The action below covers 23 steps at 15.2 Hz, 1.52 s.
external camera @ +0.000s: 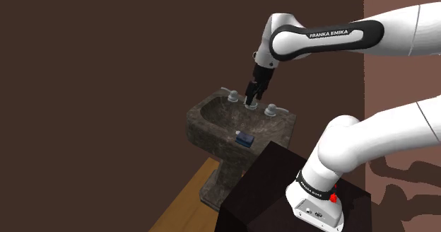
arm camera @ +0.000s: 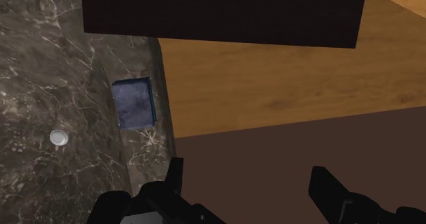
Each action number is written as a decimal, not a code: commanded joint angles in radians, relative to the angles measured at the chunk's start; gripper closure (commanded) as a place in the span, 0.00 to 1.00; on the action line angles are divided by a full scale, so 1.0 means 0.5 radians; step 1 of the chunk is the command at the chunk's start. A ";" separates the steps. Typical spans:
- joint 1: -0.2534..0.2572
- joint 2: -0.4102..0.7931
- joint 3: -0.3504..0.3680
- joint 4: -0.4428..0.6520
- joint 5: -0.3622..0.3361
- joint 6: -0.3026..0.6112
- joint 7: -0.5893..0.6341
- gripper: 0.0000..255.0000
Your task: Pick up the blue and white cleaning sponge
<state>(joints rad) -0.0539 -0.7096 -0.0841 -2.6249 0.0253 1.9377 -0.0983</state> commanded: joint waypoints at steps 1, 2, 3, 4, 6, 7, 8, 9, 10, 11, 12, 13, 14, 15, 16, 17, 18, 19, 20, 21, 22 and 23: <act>-0.018 0.058 -0.047 -0.090 -0.016 0.175 -0.057 0.00; -0.027 0.095 -0.071 -0.128 -0.022 0.260 -0.087 0.00; -0.035 0.137 -0.096 -0.163 -0.028 0.347 -0.117 0.00; -0.042 0.185 -0.123 -0.194 -0.032 0.435 -0.149 0.00; -0.051 0.295 -0.178 -0.245 -0.034 0.616 -0.216 0.00; -0.053 0.357 -0.207 -0.265 -0.031 0.708 -0.252 0.00; -0.053 0.424 -0.237 -0.281 -0.024 0.800 -0.290 0.00; -0.050 0.496 -0.269 -0.293 -0.013 0.893 -0.332 0.00; -0.043 0.572 -0.302 -0.301 0.003 0.986 -0.376 0.00; -0.033 0.652 -0.337 -0.305 0.027 1.078 -0.426 0.00; -0.017 0.736 -0.375 -0.305 0.059 1.169 -0.481 0.00; 0.005 0.823 -0.415 -0.300 0.102 1.259 -0.543 0.00; 0.031 0.914 -0.456 -0.291 0.159 1.346 -0.615 0.00; 0.065 1.008 -0.500 -0.277 0.234 1.429 -0.699 0.00; 0.105 1.105 -0.545 -0.258 0.331 1.507 -0.799 0.00; 0.150 1.205 -0.587 -0.233 0.457 1.579 -0.920 0.00; 0.190 1.309 -0.619 -0.201 0.615 1.641 -1.064 0.00; 0.223 1.416 -0.637 -0.161 0.802 1.692 -1.229 0.00; 0.237 1.525 -0.635 -0.112 1.008 1.730 -1.410 0.00; 0.218 1.633 -0.601 -0.057 1.213 1.757 -1.591 0.00; 0.172 1.738 -0.546 0.003 1.403 1.777 -1.762 0.00; 0.113 1.838 -0.482 0.066 1.571 1.794 -1.919 0.00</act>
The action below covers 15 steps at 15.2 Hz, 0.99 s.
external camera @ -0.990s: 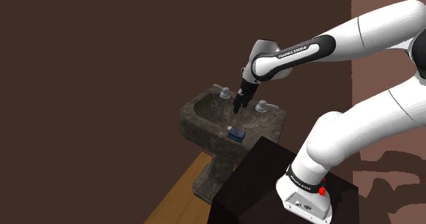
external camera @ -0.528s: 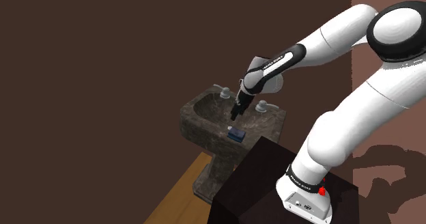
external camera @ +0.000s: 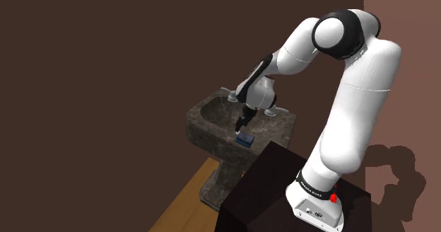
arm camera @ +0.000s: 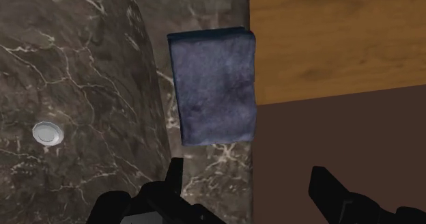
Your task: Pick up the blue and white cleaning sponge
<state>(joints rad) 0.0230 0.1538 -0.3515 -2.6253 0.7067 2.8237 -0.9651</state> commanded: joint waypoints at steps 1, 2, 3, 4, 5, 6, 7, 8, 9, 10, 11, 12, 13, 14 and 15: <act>-0.105 0.208 0.117 0.132 0.358 0.037 -0.328 0.00; -0.139 0.237 0.149 0.153 0.396 0.044 -0.367 0.00; -0.161 0.271 0.179 0.168 0.451 0.057 -0.415 0.00; -0.183 0.305 0.208 0.184 0.505 0.070 -0.463 0.00; -0.204 0.338 0.237 0.200 0.558 0.084 -0.510 0.00; -0.226 0.372 0.265 0.217 0.611 0.096 -0.558 0.00; -0.247 0.406 0.293 0.234 0.662 0.109 -0.604 0.00; -0.269 0.439 0.321 0.251 0.712 0.122 -0.650 0.00; -0.302 0.492 0.363 0.280 0.789 0.142 -0.723 0.00; -0.303 0.492 0.364 0.280 0.789 0.142 -0.722 0.00; -0.303 0.492 0.364 0.280 0.789 0.143 -0.722 0.00; -0.303 0.491 0.363 0.280 0.788 0.142 -0.722 1.00; -0.303 0.491 0.362 0.281 0.786 0.141 -0.720 1.00; -0.302 0.490 0.362 0.280 0.786 0.142 -0.720 1.00; -0.302 0.491 0.363 0.280 0.786 0.142 -0.720 1.00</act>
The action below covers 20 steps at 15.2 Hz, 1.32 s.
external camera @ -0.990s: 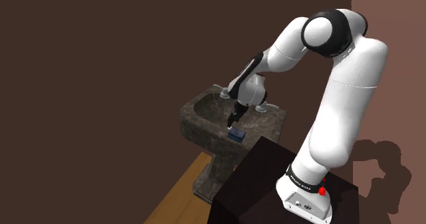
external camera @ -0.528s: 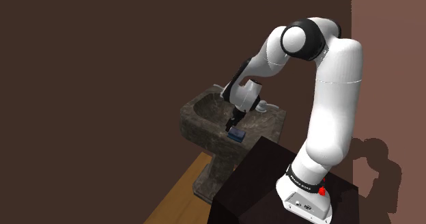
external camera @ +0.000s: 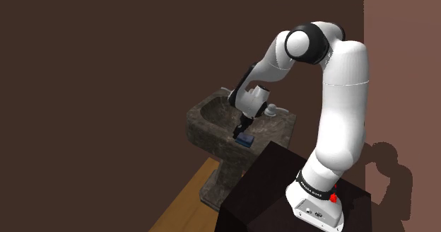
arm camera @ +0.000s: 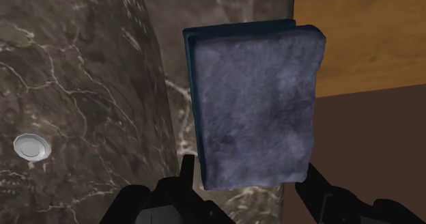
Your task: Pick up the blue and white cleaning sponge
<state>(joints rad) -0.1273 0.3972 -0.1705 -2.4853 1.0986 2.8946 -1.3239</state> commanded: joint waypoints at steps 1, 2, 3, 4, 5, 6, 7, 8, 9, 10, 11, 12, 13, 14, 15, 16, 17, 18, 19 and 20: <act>0.000 0.003 0.000 -0.001 0.001 0.000 0.000 1.00; -0.001 0.002 0.001 -0.002 0.002 0.000 -0.001 1.00; -0.001 0.002 0.001 -0.002 0.003 0.001 -0.002 1.00; -0.003 0.004 0.002 -0.001 0.005 0.001 -0.005 1.00; 0.000 0.003 0.001 -0.001 0.002 0.001 0.000 1.00; -0.003 0.005 0.002 0.000 0.005 0.001 -0.005 1.00; 0.018 -0.028 -0.024 -0.018 -0.044 -0.012 0.041 1.00; 0.040 -0.062 -0.052 -0.036 -0.094 -0.025 0.087 1.00; 0.061 -0.096 -0.080 -0.054 -0.144 -0.038 0.134 1.00; 0.083 -0.129 -0.108 -0.071 -0.196 -0.050 0.180 1.00; 0.105 -0.163 -0.136 -0.087 -0.248 -0.064 0.227 1.00; 0.126 -0.196 -0.165 -0.103 -0.302 -0.077 0.275 1.00; 0.147 -0.230 -0.194 -0.118 -0.357 -0.090 0.323 1.00; 0.168 -0.264 -0.222 -0.133 -0.413 -0.103 0.372 1.00; 0.187 -0.298 -0.251 -0.148 -0.470 -0.117 0.421 1.00; 0.207 -0.332 -0.279 -0.161 -0.528 -0.130 0.470 1.00; 0.226 -0.367 -0.308 -0.174 -0.587 -0.144 0.520 1.00; 0.244 -0.401 -0.335 -0.187 -0.647 -0.158 0.570 1.00; 0.261 -0.436 -0.361 -0.198 -0.709 -0.173 0.621 1.00; 0.276 -0.470 -0.387 -0.210 -0.771 -0.187 0.672 1.00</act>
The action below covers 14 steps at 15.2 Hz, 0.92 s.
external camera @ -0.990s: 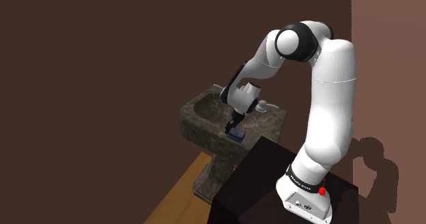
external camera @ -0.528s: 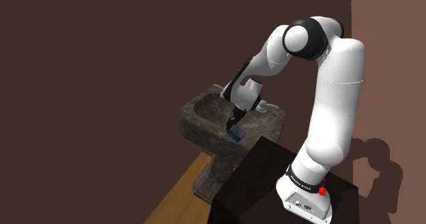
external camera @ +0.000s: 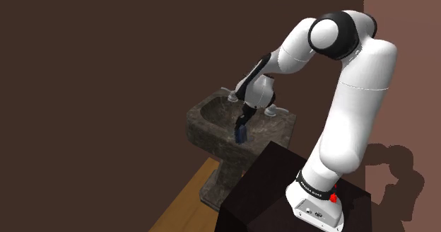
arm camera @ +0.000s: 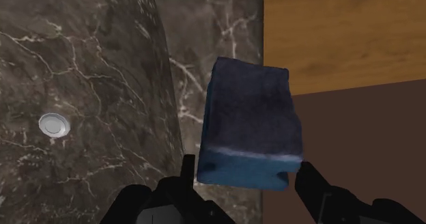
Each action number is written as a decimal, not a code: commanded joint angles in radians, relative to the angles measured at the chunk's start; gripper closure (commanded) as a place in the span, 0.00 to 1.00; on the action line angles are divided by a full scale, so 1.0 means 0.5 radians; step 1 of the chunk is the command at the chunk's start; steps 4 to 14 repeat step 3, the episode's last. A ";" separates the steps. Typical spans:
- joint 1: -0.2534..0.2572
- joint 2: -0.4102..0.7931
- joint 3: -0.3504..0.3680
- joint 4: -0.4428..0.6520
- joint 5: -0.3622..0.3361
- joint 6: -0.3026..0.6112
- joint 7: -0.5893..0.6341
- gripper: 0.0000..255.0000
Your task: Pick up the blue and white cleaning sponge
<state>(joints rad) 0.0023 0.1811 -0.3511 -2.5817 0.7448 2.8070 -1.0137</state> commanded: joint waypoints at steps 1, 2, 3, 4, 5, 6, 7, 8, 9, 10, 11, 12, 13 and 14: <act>0.031 -0.073 -0.050 -0.027 -0.126 -0.028 0.103 1.00; 0.032 -0.078 -0.053 -0.029 -0.136 -0.030 0.111 1.00; 0.031 -0.078 -0.052 -0.029 -0.136 -0.030 0.112 1.00; 0.031 -0.078 -0.052 -0.029 -0.136 -0.030 0.112 1.00; 0.031 -0.078 -0.052 -0.029 -0.136 -0.030 0.112 1.00; 0.031 -0.078 -0.052 -0.029 -0.136 -0.030 0.112 1.00; 0.031 -0.078 -0.052 -0.029 -0.136 -0.030 0.112 1.00; 0.031 -0.078 -0.052 -0.029 -0.136 -0.030 0.112 1.00; 0.031 -0.078 -0.052 -0.029 -0.136 -0.030 0.112 1.00; 0.031 -0.078 -0.052 -0.029 -0.136 -0.030 0.112 1.00; 0.031 -0.078 -0.052 -0.029 -0.136 -0.030 0.112 1.00; 0.031 -0.078 -0.052 -0.029 -0.136 -0.030 0.112 1.00; 0.031 -0.078 -0.052 -0.029 -0.136 -0.030 0.112 1.00; 0.031 -0.078 -0.052 -0.029 -0.136 -0.030 0.112 1.00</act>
